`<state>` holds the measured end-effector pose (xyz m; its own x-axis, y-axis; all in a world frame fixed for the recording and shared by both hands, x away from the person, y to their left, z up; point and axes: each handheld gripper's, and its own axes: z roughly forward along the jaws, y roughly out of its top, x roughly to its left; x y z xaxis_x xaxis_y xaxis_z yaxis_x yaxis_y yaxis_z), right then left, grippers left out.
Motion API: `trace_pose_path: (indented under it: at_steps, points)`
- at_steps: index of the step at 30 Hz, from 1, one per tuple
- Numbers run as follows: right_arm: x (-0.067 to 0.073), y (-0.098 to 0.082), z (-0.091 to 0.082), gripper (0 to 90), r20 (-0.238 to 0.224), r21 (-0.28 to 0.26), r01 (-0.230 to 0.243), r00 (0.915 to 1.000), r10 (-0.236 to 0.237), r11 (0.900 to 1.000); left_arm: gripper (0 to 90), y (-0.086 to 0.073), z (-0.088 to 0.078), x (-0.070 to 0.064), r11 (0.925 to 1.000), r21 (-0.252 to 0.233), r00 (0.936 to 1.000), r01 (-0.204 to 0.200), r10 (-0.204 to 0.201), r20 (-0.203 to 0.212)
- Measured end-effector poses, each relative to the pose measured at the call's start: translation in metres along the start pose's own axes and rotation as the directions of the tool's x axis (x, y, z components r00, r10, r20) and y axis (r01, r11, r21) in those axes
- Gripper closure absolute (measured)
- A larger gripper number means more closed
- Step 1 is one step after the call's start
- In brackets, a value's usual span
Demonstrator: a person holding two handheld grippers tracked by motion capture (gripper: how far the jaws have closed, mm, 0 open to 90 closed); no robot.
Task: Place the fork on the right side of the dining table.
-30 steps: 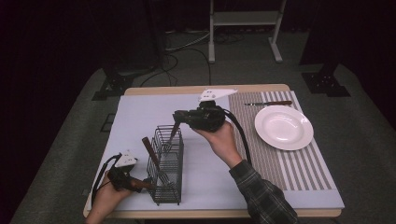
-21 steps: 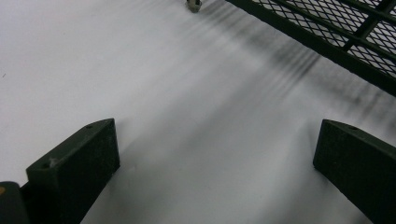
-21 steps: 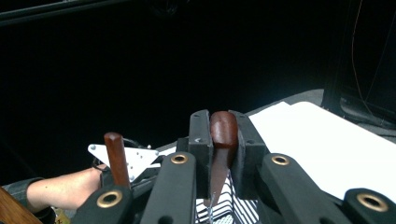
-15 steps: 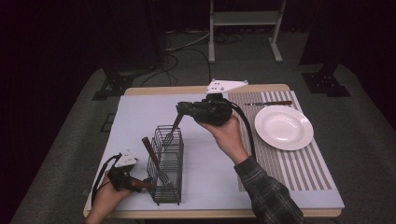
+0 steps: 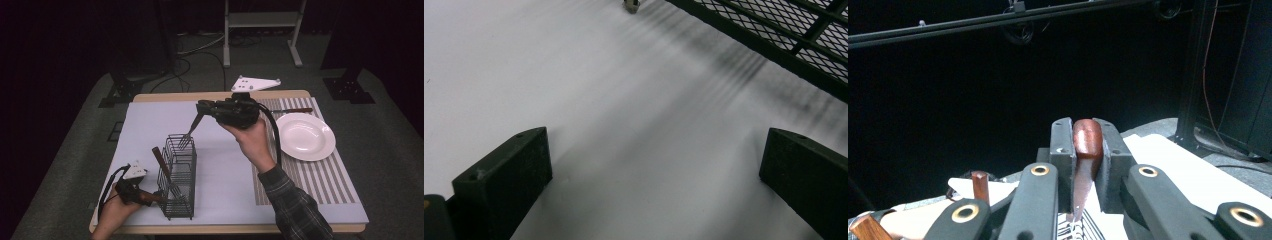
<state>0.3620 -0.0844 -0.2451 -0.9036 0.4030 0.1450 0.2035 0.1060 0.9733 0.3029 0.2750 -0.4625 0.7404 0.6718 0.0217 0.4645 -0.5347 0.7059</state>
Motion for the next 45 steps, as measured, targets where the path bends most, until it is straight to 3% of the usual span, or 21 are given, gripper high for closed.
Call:
trace_pose_path:
  at_steps: [12, 20, 35, 45]
  points:
    - [-0.008, 0.008, -0.030, 80.0, 0.051, -0.040, -0.004, 0.9987, 0.006, 0.999, 0.0, 0.000, 0.000, 0.000, 1.0000, -0.001, 1.0000, 0.001, -0.001, 0.000]
    - [-0.013, 0.003, -0.046, 80.0, 0.084, -0.045, -0.008, 0.9964, 0.012, 0.999, 0.0, 0.000, 0.000, 0.000, 1.0000, -0.001, 1.0000, 0.001, -0.001, -0.001]
    - [-0.029, -0.032, -0.072, 79.9, 0.147, -0.019, -0.070, 0.9865, 0.072, 0.997, 0.0, 0.000, 0.000, 0.000, 1.0000, -0.001, 1.0000, 0.001, -0.001, -0.001]
    - [-0.041, -0.056, -0.095, 79.9, 0.194, -0.031, -0.117, 0.9736, 0.121, 0.993, 0.0, 0.000, 0.000, 0.000, 1.0000, -0.001, 1.0000, -0.001, 0.001, -0.002]
